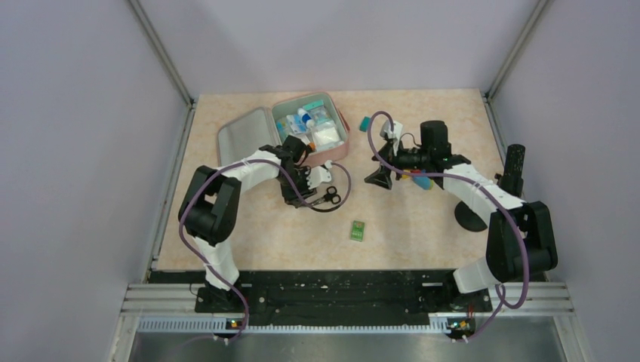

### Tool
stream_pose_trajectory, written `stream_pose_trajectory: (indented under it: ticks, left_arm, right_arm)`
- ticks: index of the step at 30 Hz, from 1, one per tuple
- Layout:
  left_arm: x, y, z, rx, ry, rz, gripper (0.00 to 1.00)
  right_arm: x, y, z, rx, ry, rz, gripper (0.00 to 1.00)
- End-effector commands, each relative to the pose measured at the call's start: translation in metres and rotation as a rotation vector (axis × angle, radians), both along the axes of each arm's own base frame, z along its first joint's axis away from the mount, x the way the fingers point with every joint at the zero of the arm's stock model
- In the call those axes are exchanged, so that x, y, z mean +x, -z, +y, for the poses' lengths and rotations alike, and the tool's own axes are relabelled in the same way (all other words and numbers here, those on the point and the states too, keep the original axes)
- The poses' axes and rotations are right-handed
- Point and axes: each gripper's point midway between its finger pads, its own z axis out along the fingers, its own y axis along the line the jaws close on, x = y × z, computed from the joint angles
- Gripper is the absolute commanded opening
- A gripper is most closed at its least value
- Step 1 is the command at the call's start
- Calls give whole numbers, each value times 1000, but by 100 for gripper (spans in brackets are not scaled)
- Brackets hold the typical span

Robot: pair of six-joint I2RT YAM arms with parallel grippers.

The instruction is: Organize the medicine kit

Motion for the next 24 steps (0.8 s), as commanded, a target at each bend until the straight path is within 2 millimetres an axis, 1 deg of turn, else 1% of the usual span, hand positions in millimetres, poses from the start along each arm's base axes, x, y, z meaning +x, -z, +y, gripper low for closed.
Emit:
stream_pose_trajectory:
  ticks: [1, 4, 8, 11, 19, 24]
  left_arm:
    - [-4, 2, -3, -9, 7, 7, 43]
    - [-6, -4, -7, -35, -2, 26, 43]
    - [-17, -18, -20, -112, -1, 80, 43]
    - [-19, -22, -24, -132, -23, 92, 44]
    - [-15, -3, -11, -33, -59, 27, 44]
    - [-19, 6, -5, 34, -61, -3, 43]
  right_arm:
    - [7, -13, 1, 23, -1, -36, 81]
    - [6, -11, 1, 21, 0, -33, 81]
    - [5, -11, 0, 22, 3, -30, 81]
    - [4, -9, -1, 21, 4, -24, 81]
    - [3, -4, -3, 17, 10, -19, 81]
    - [5, -3, -4, 16, 17, -21, 81]
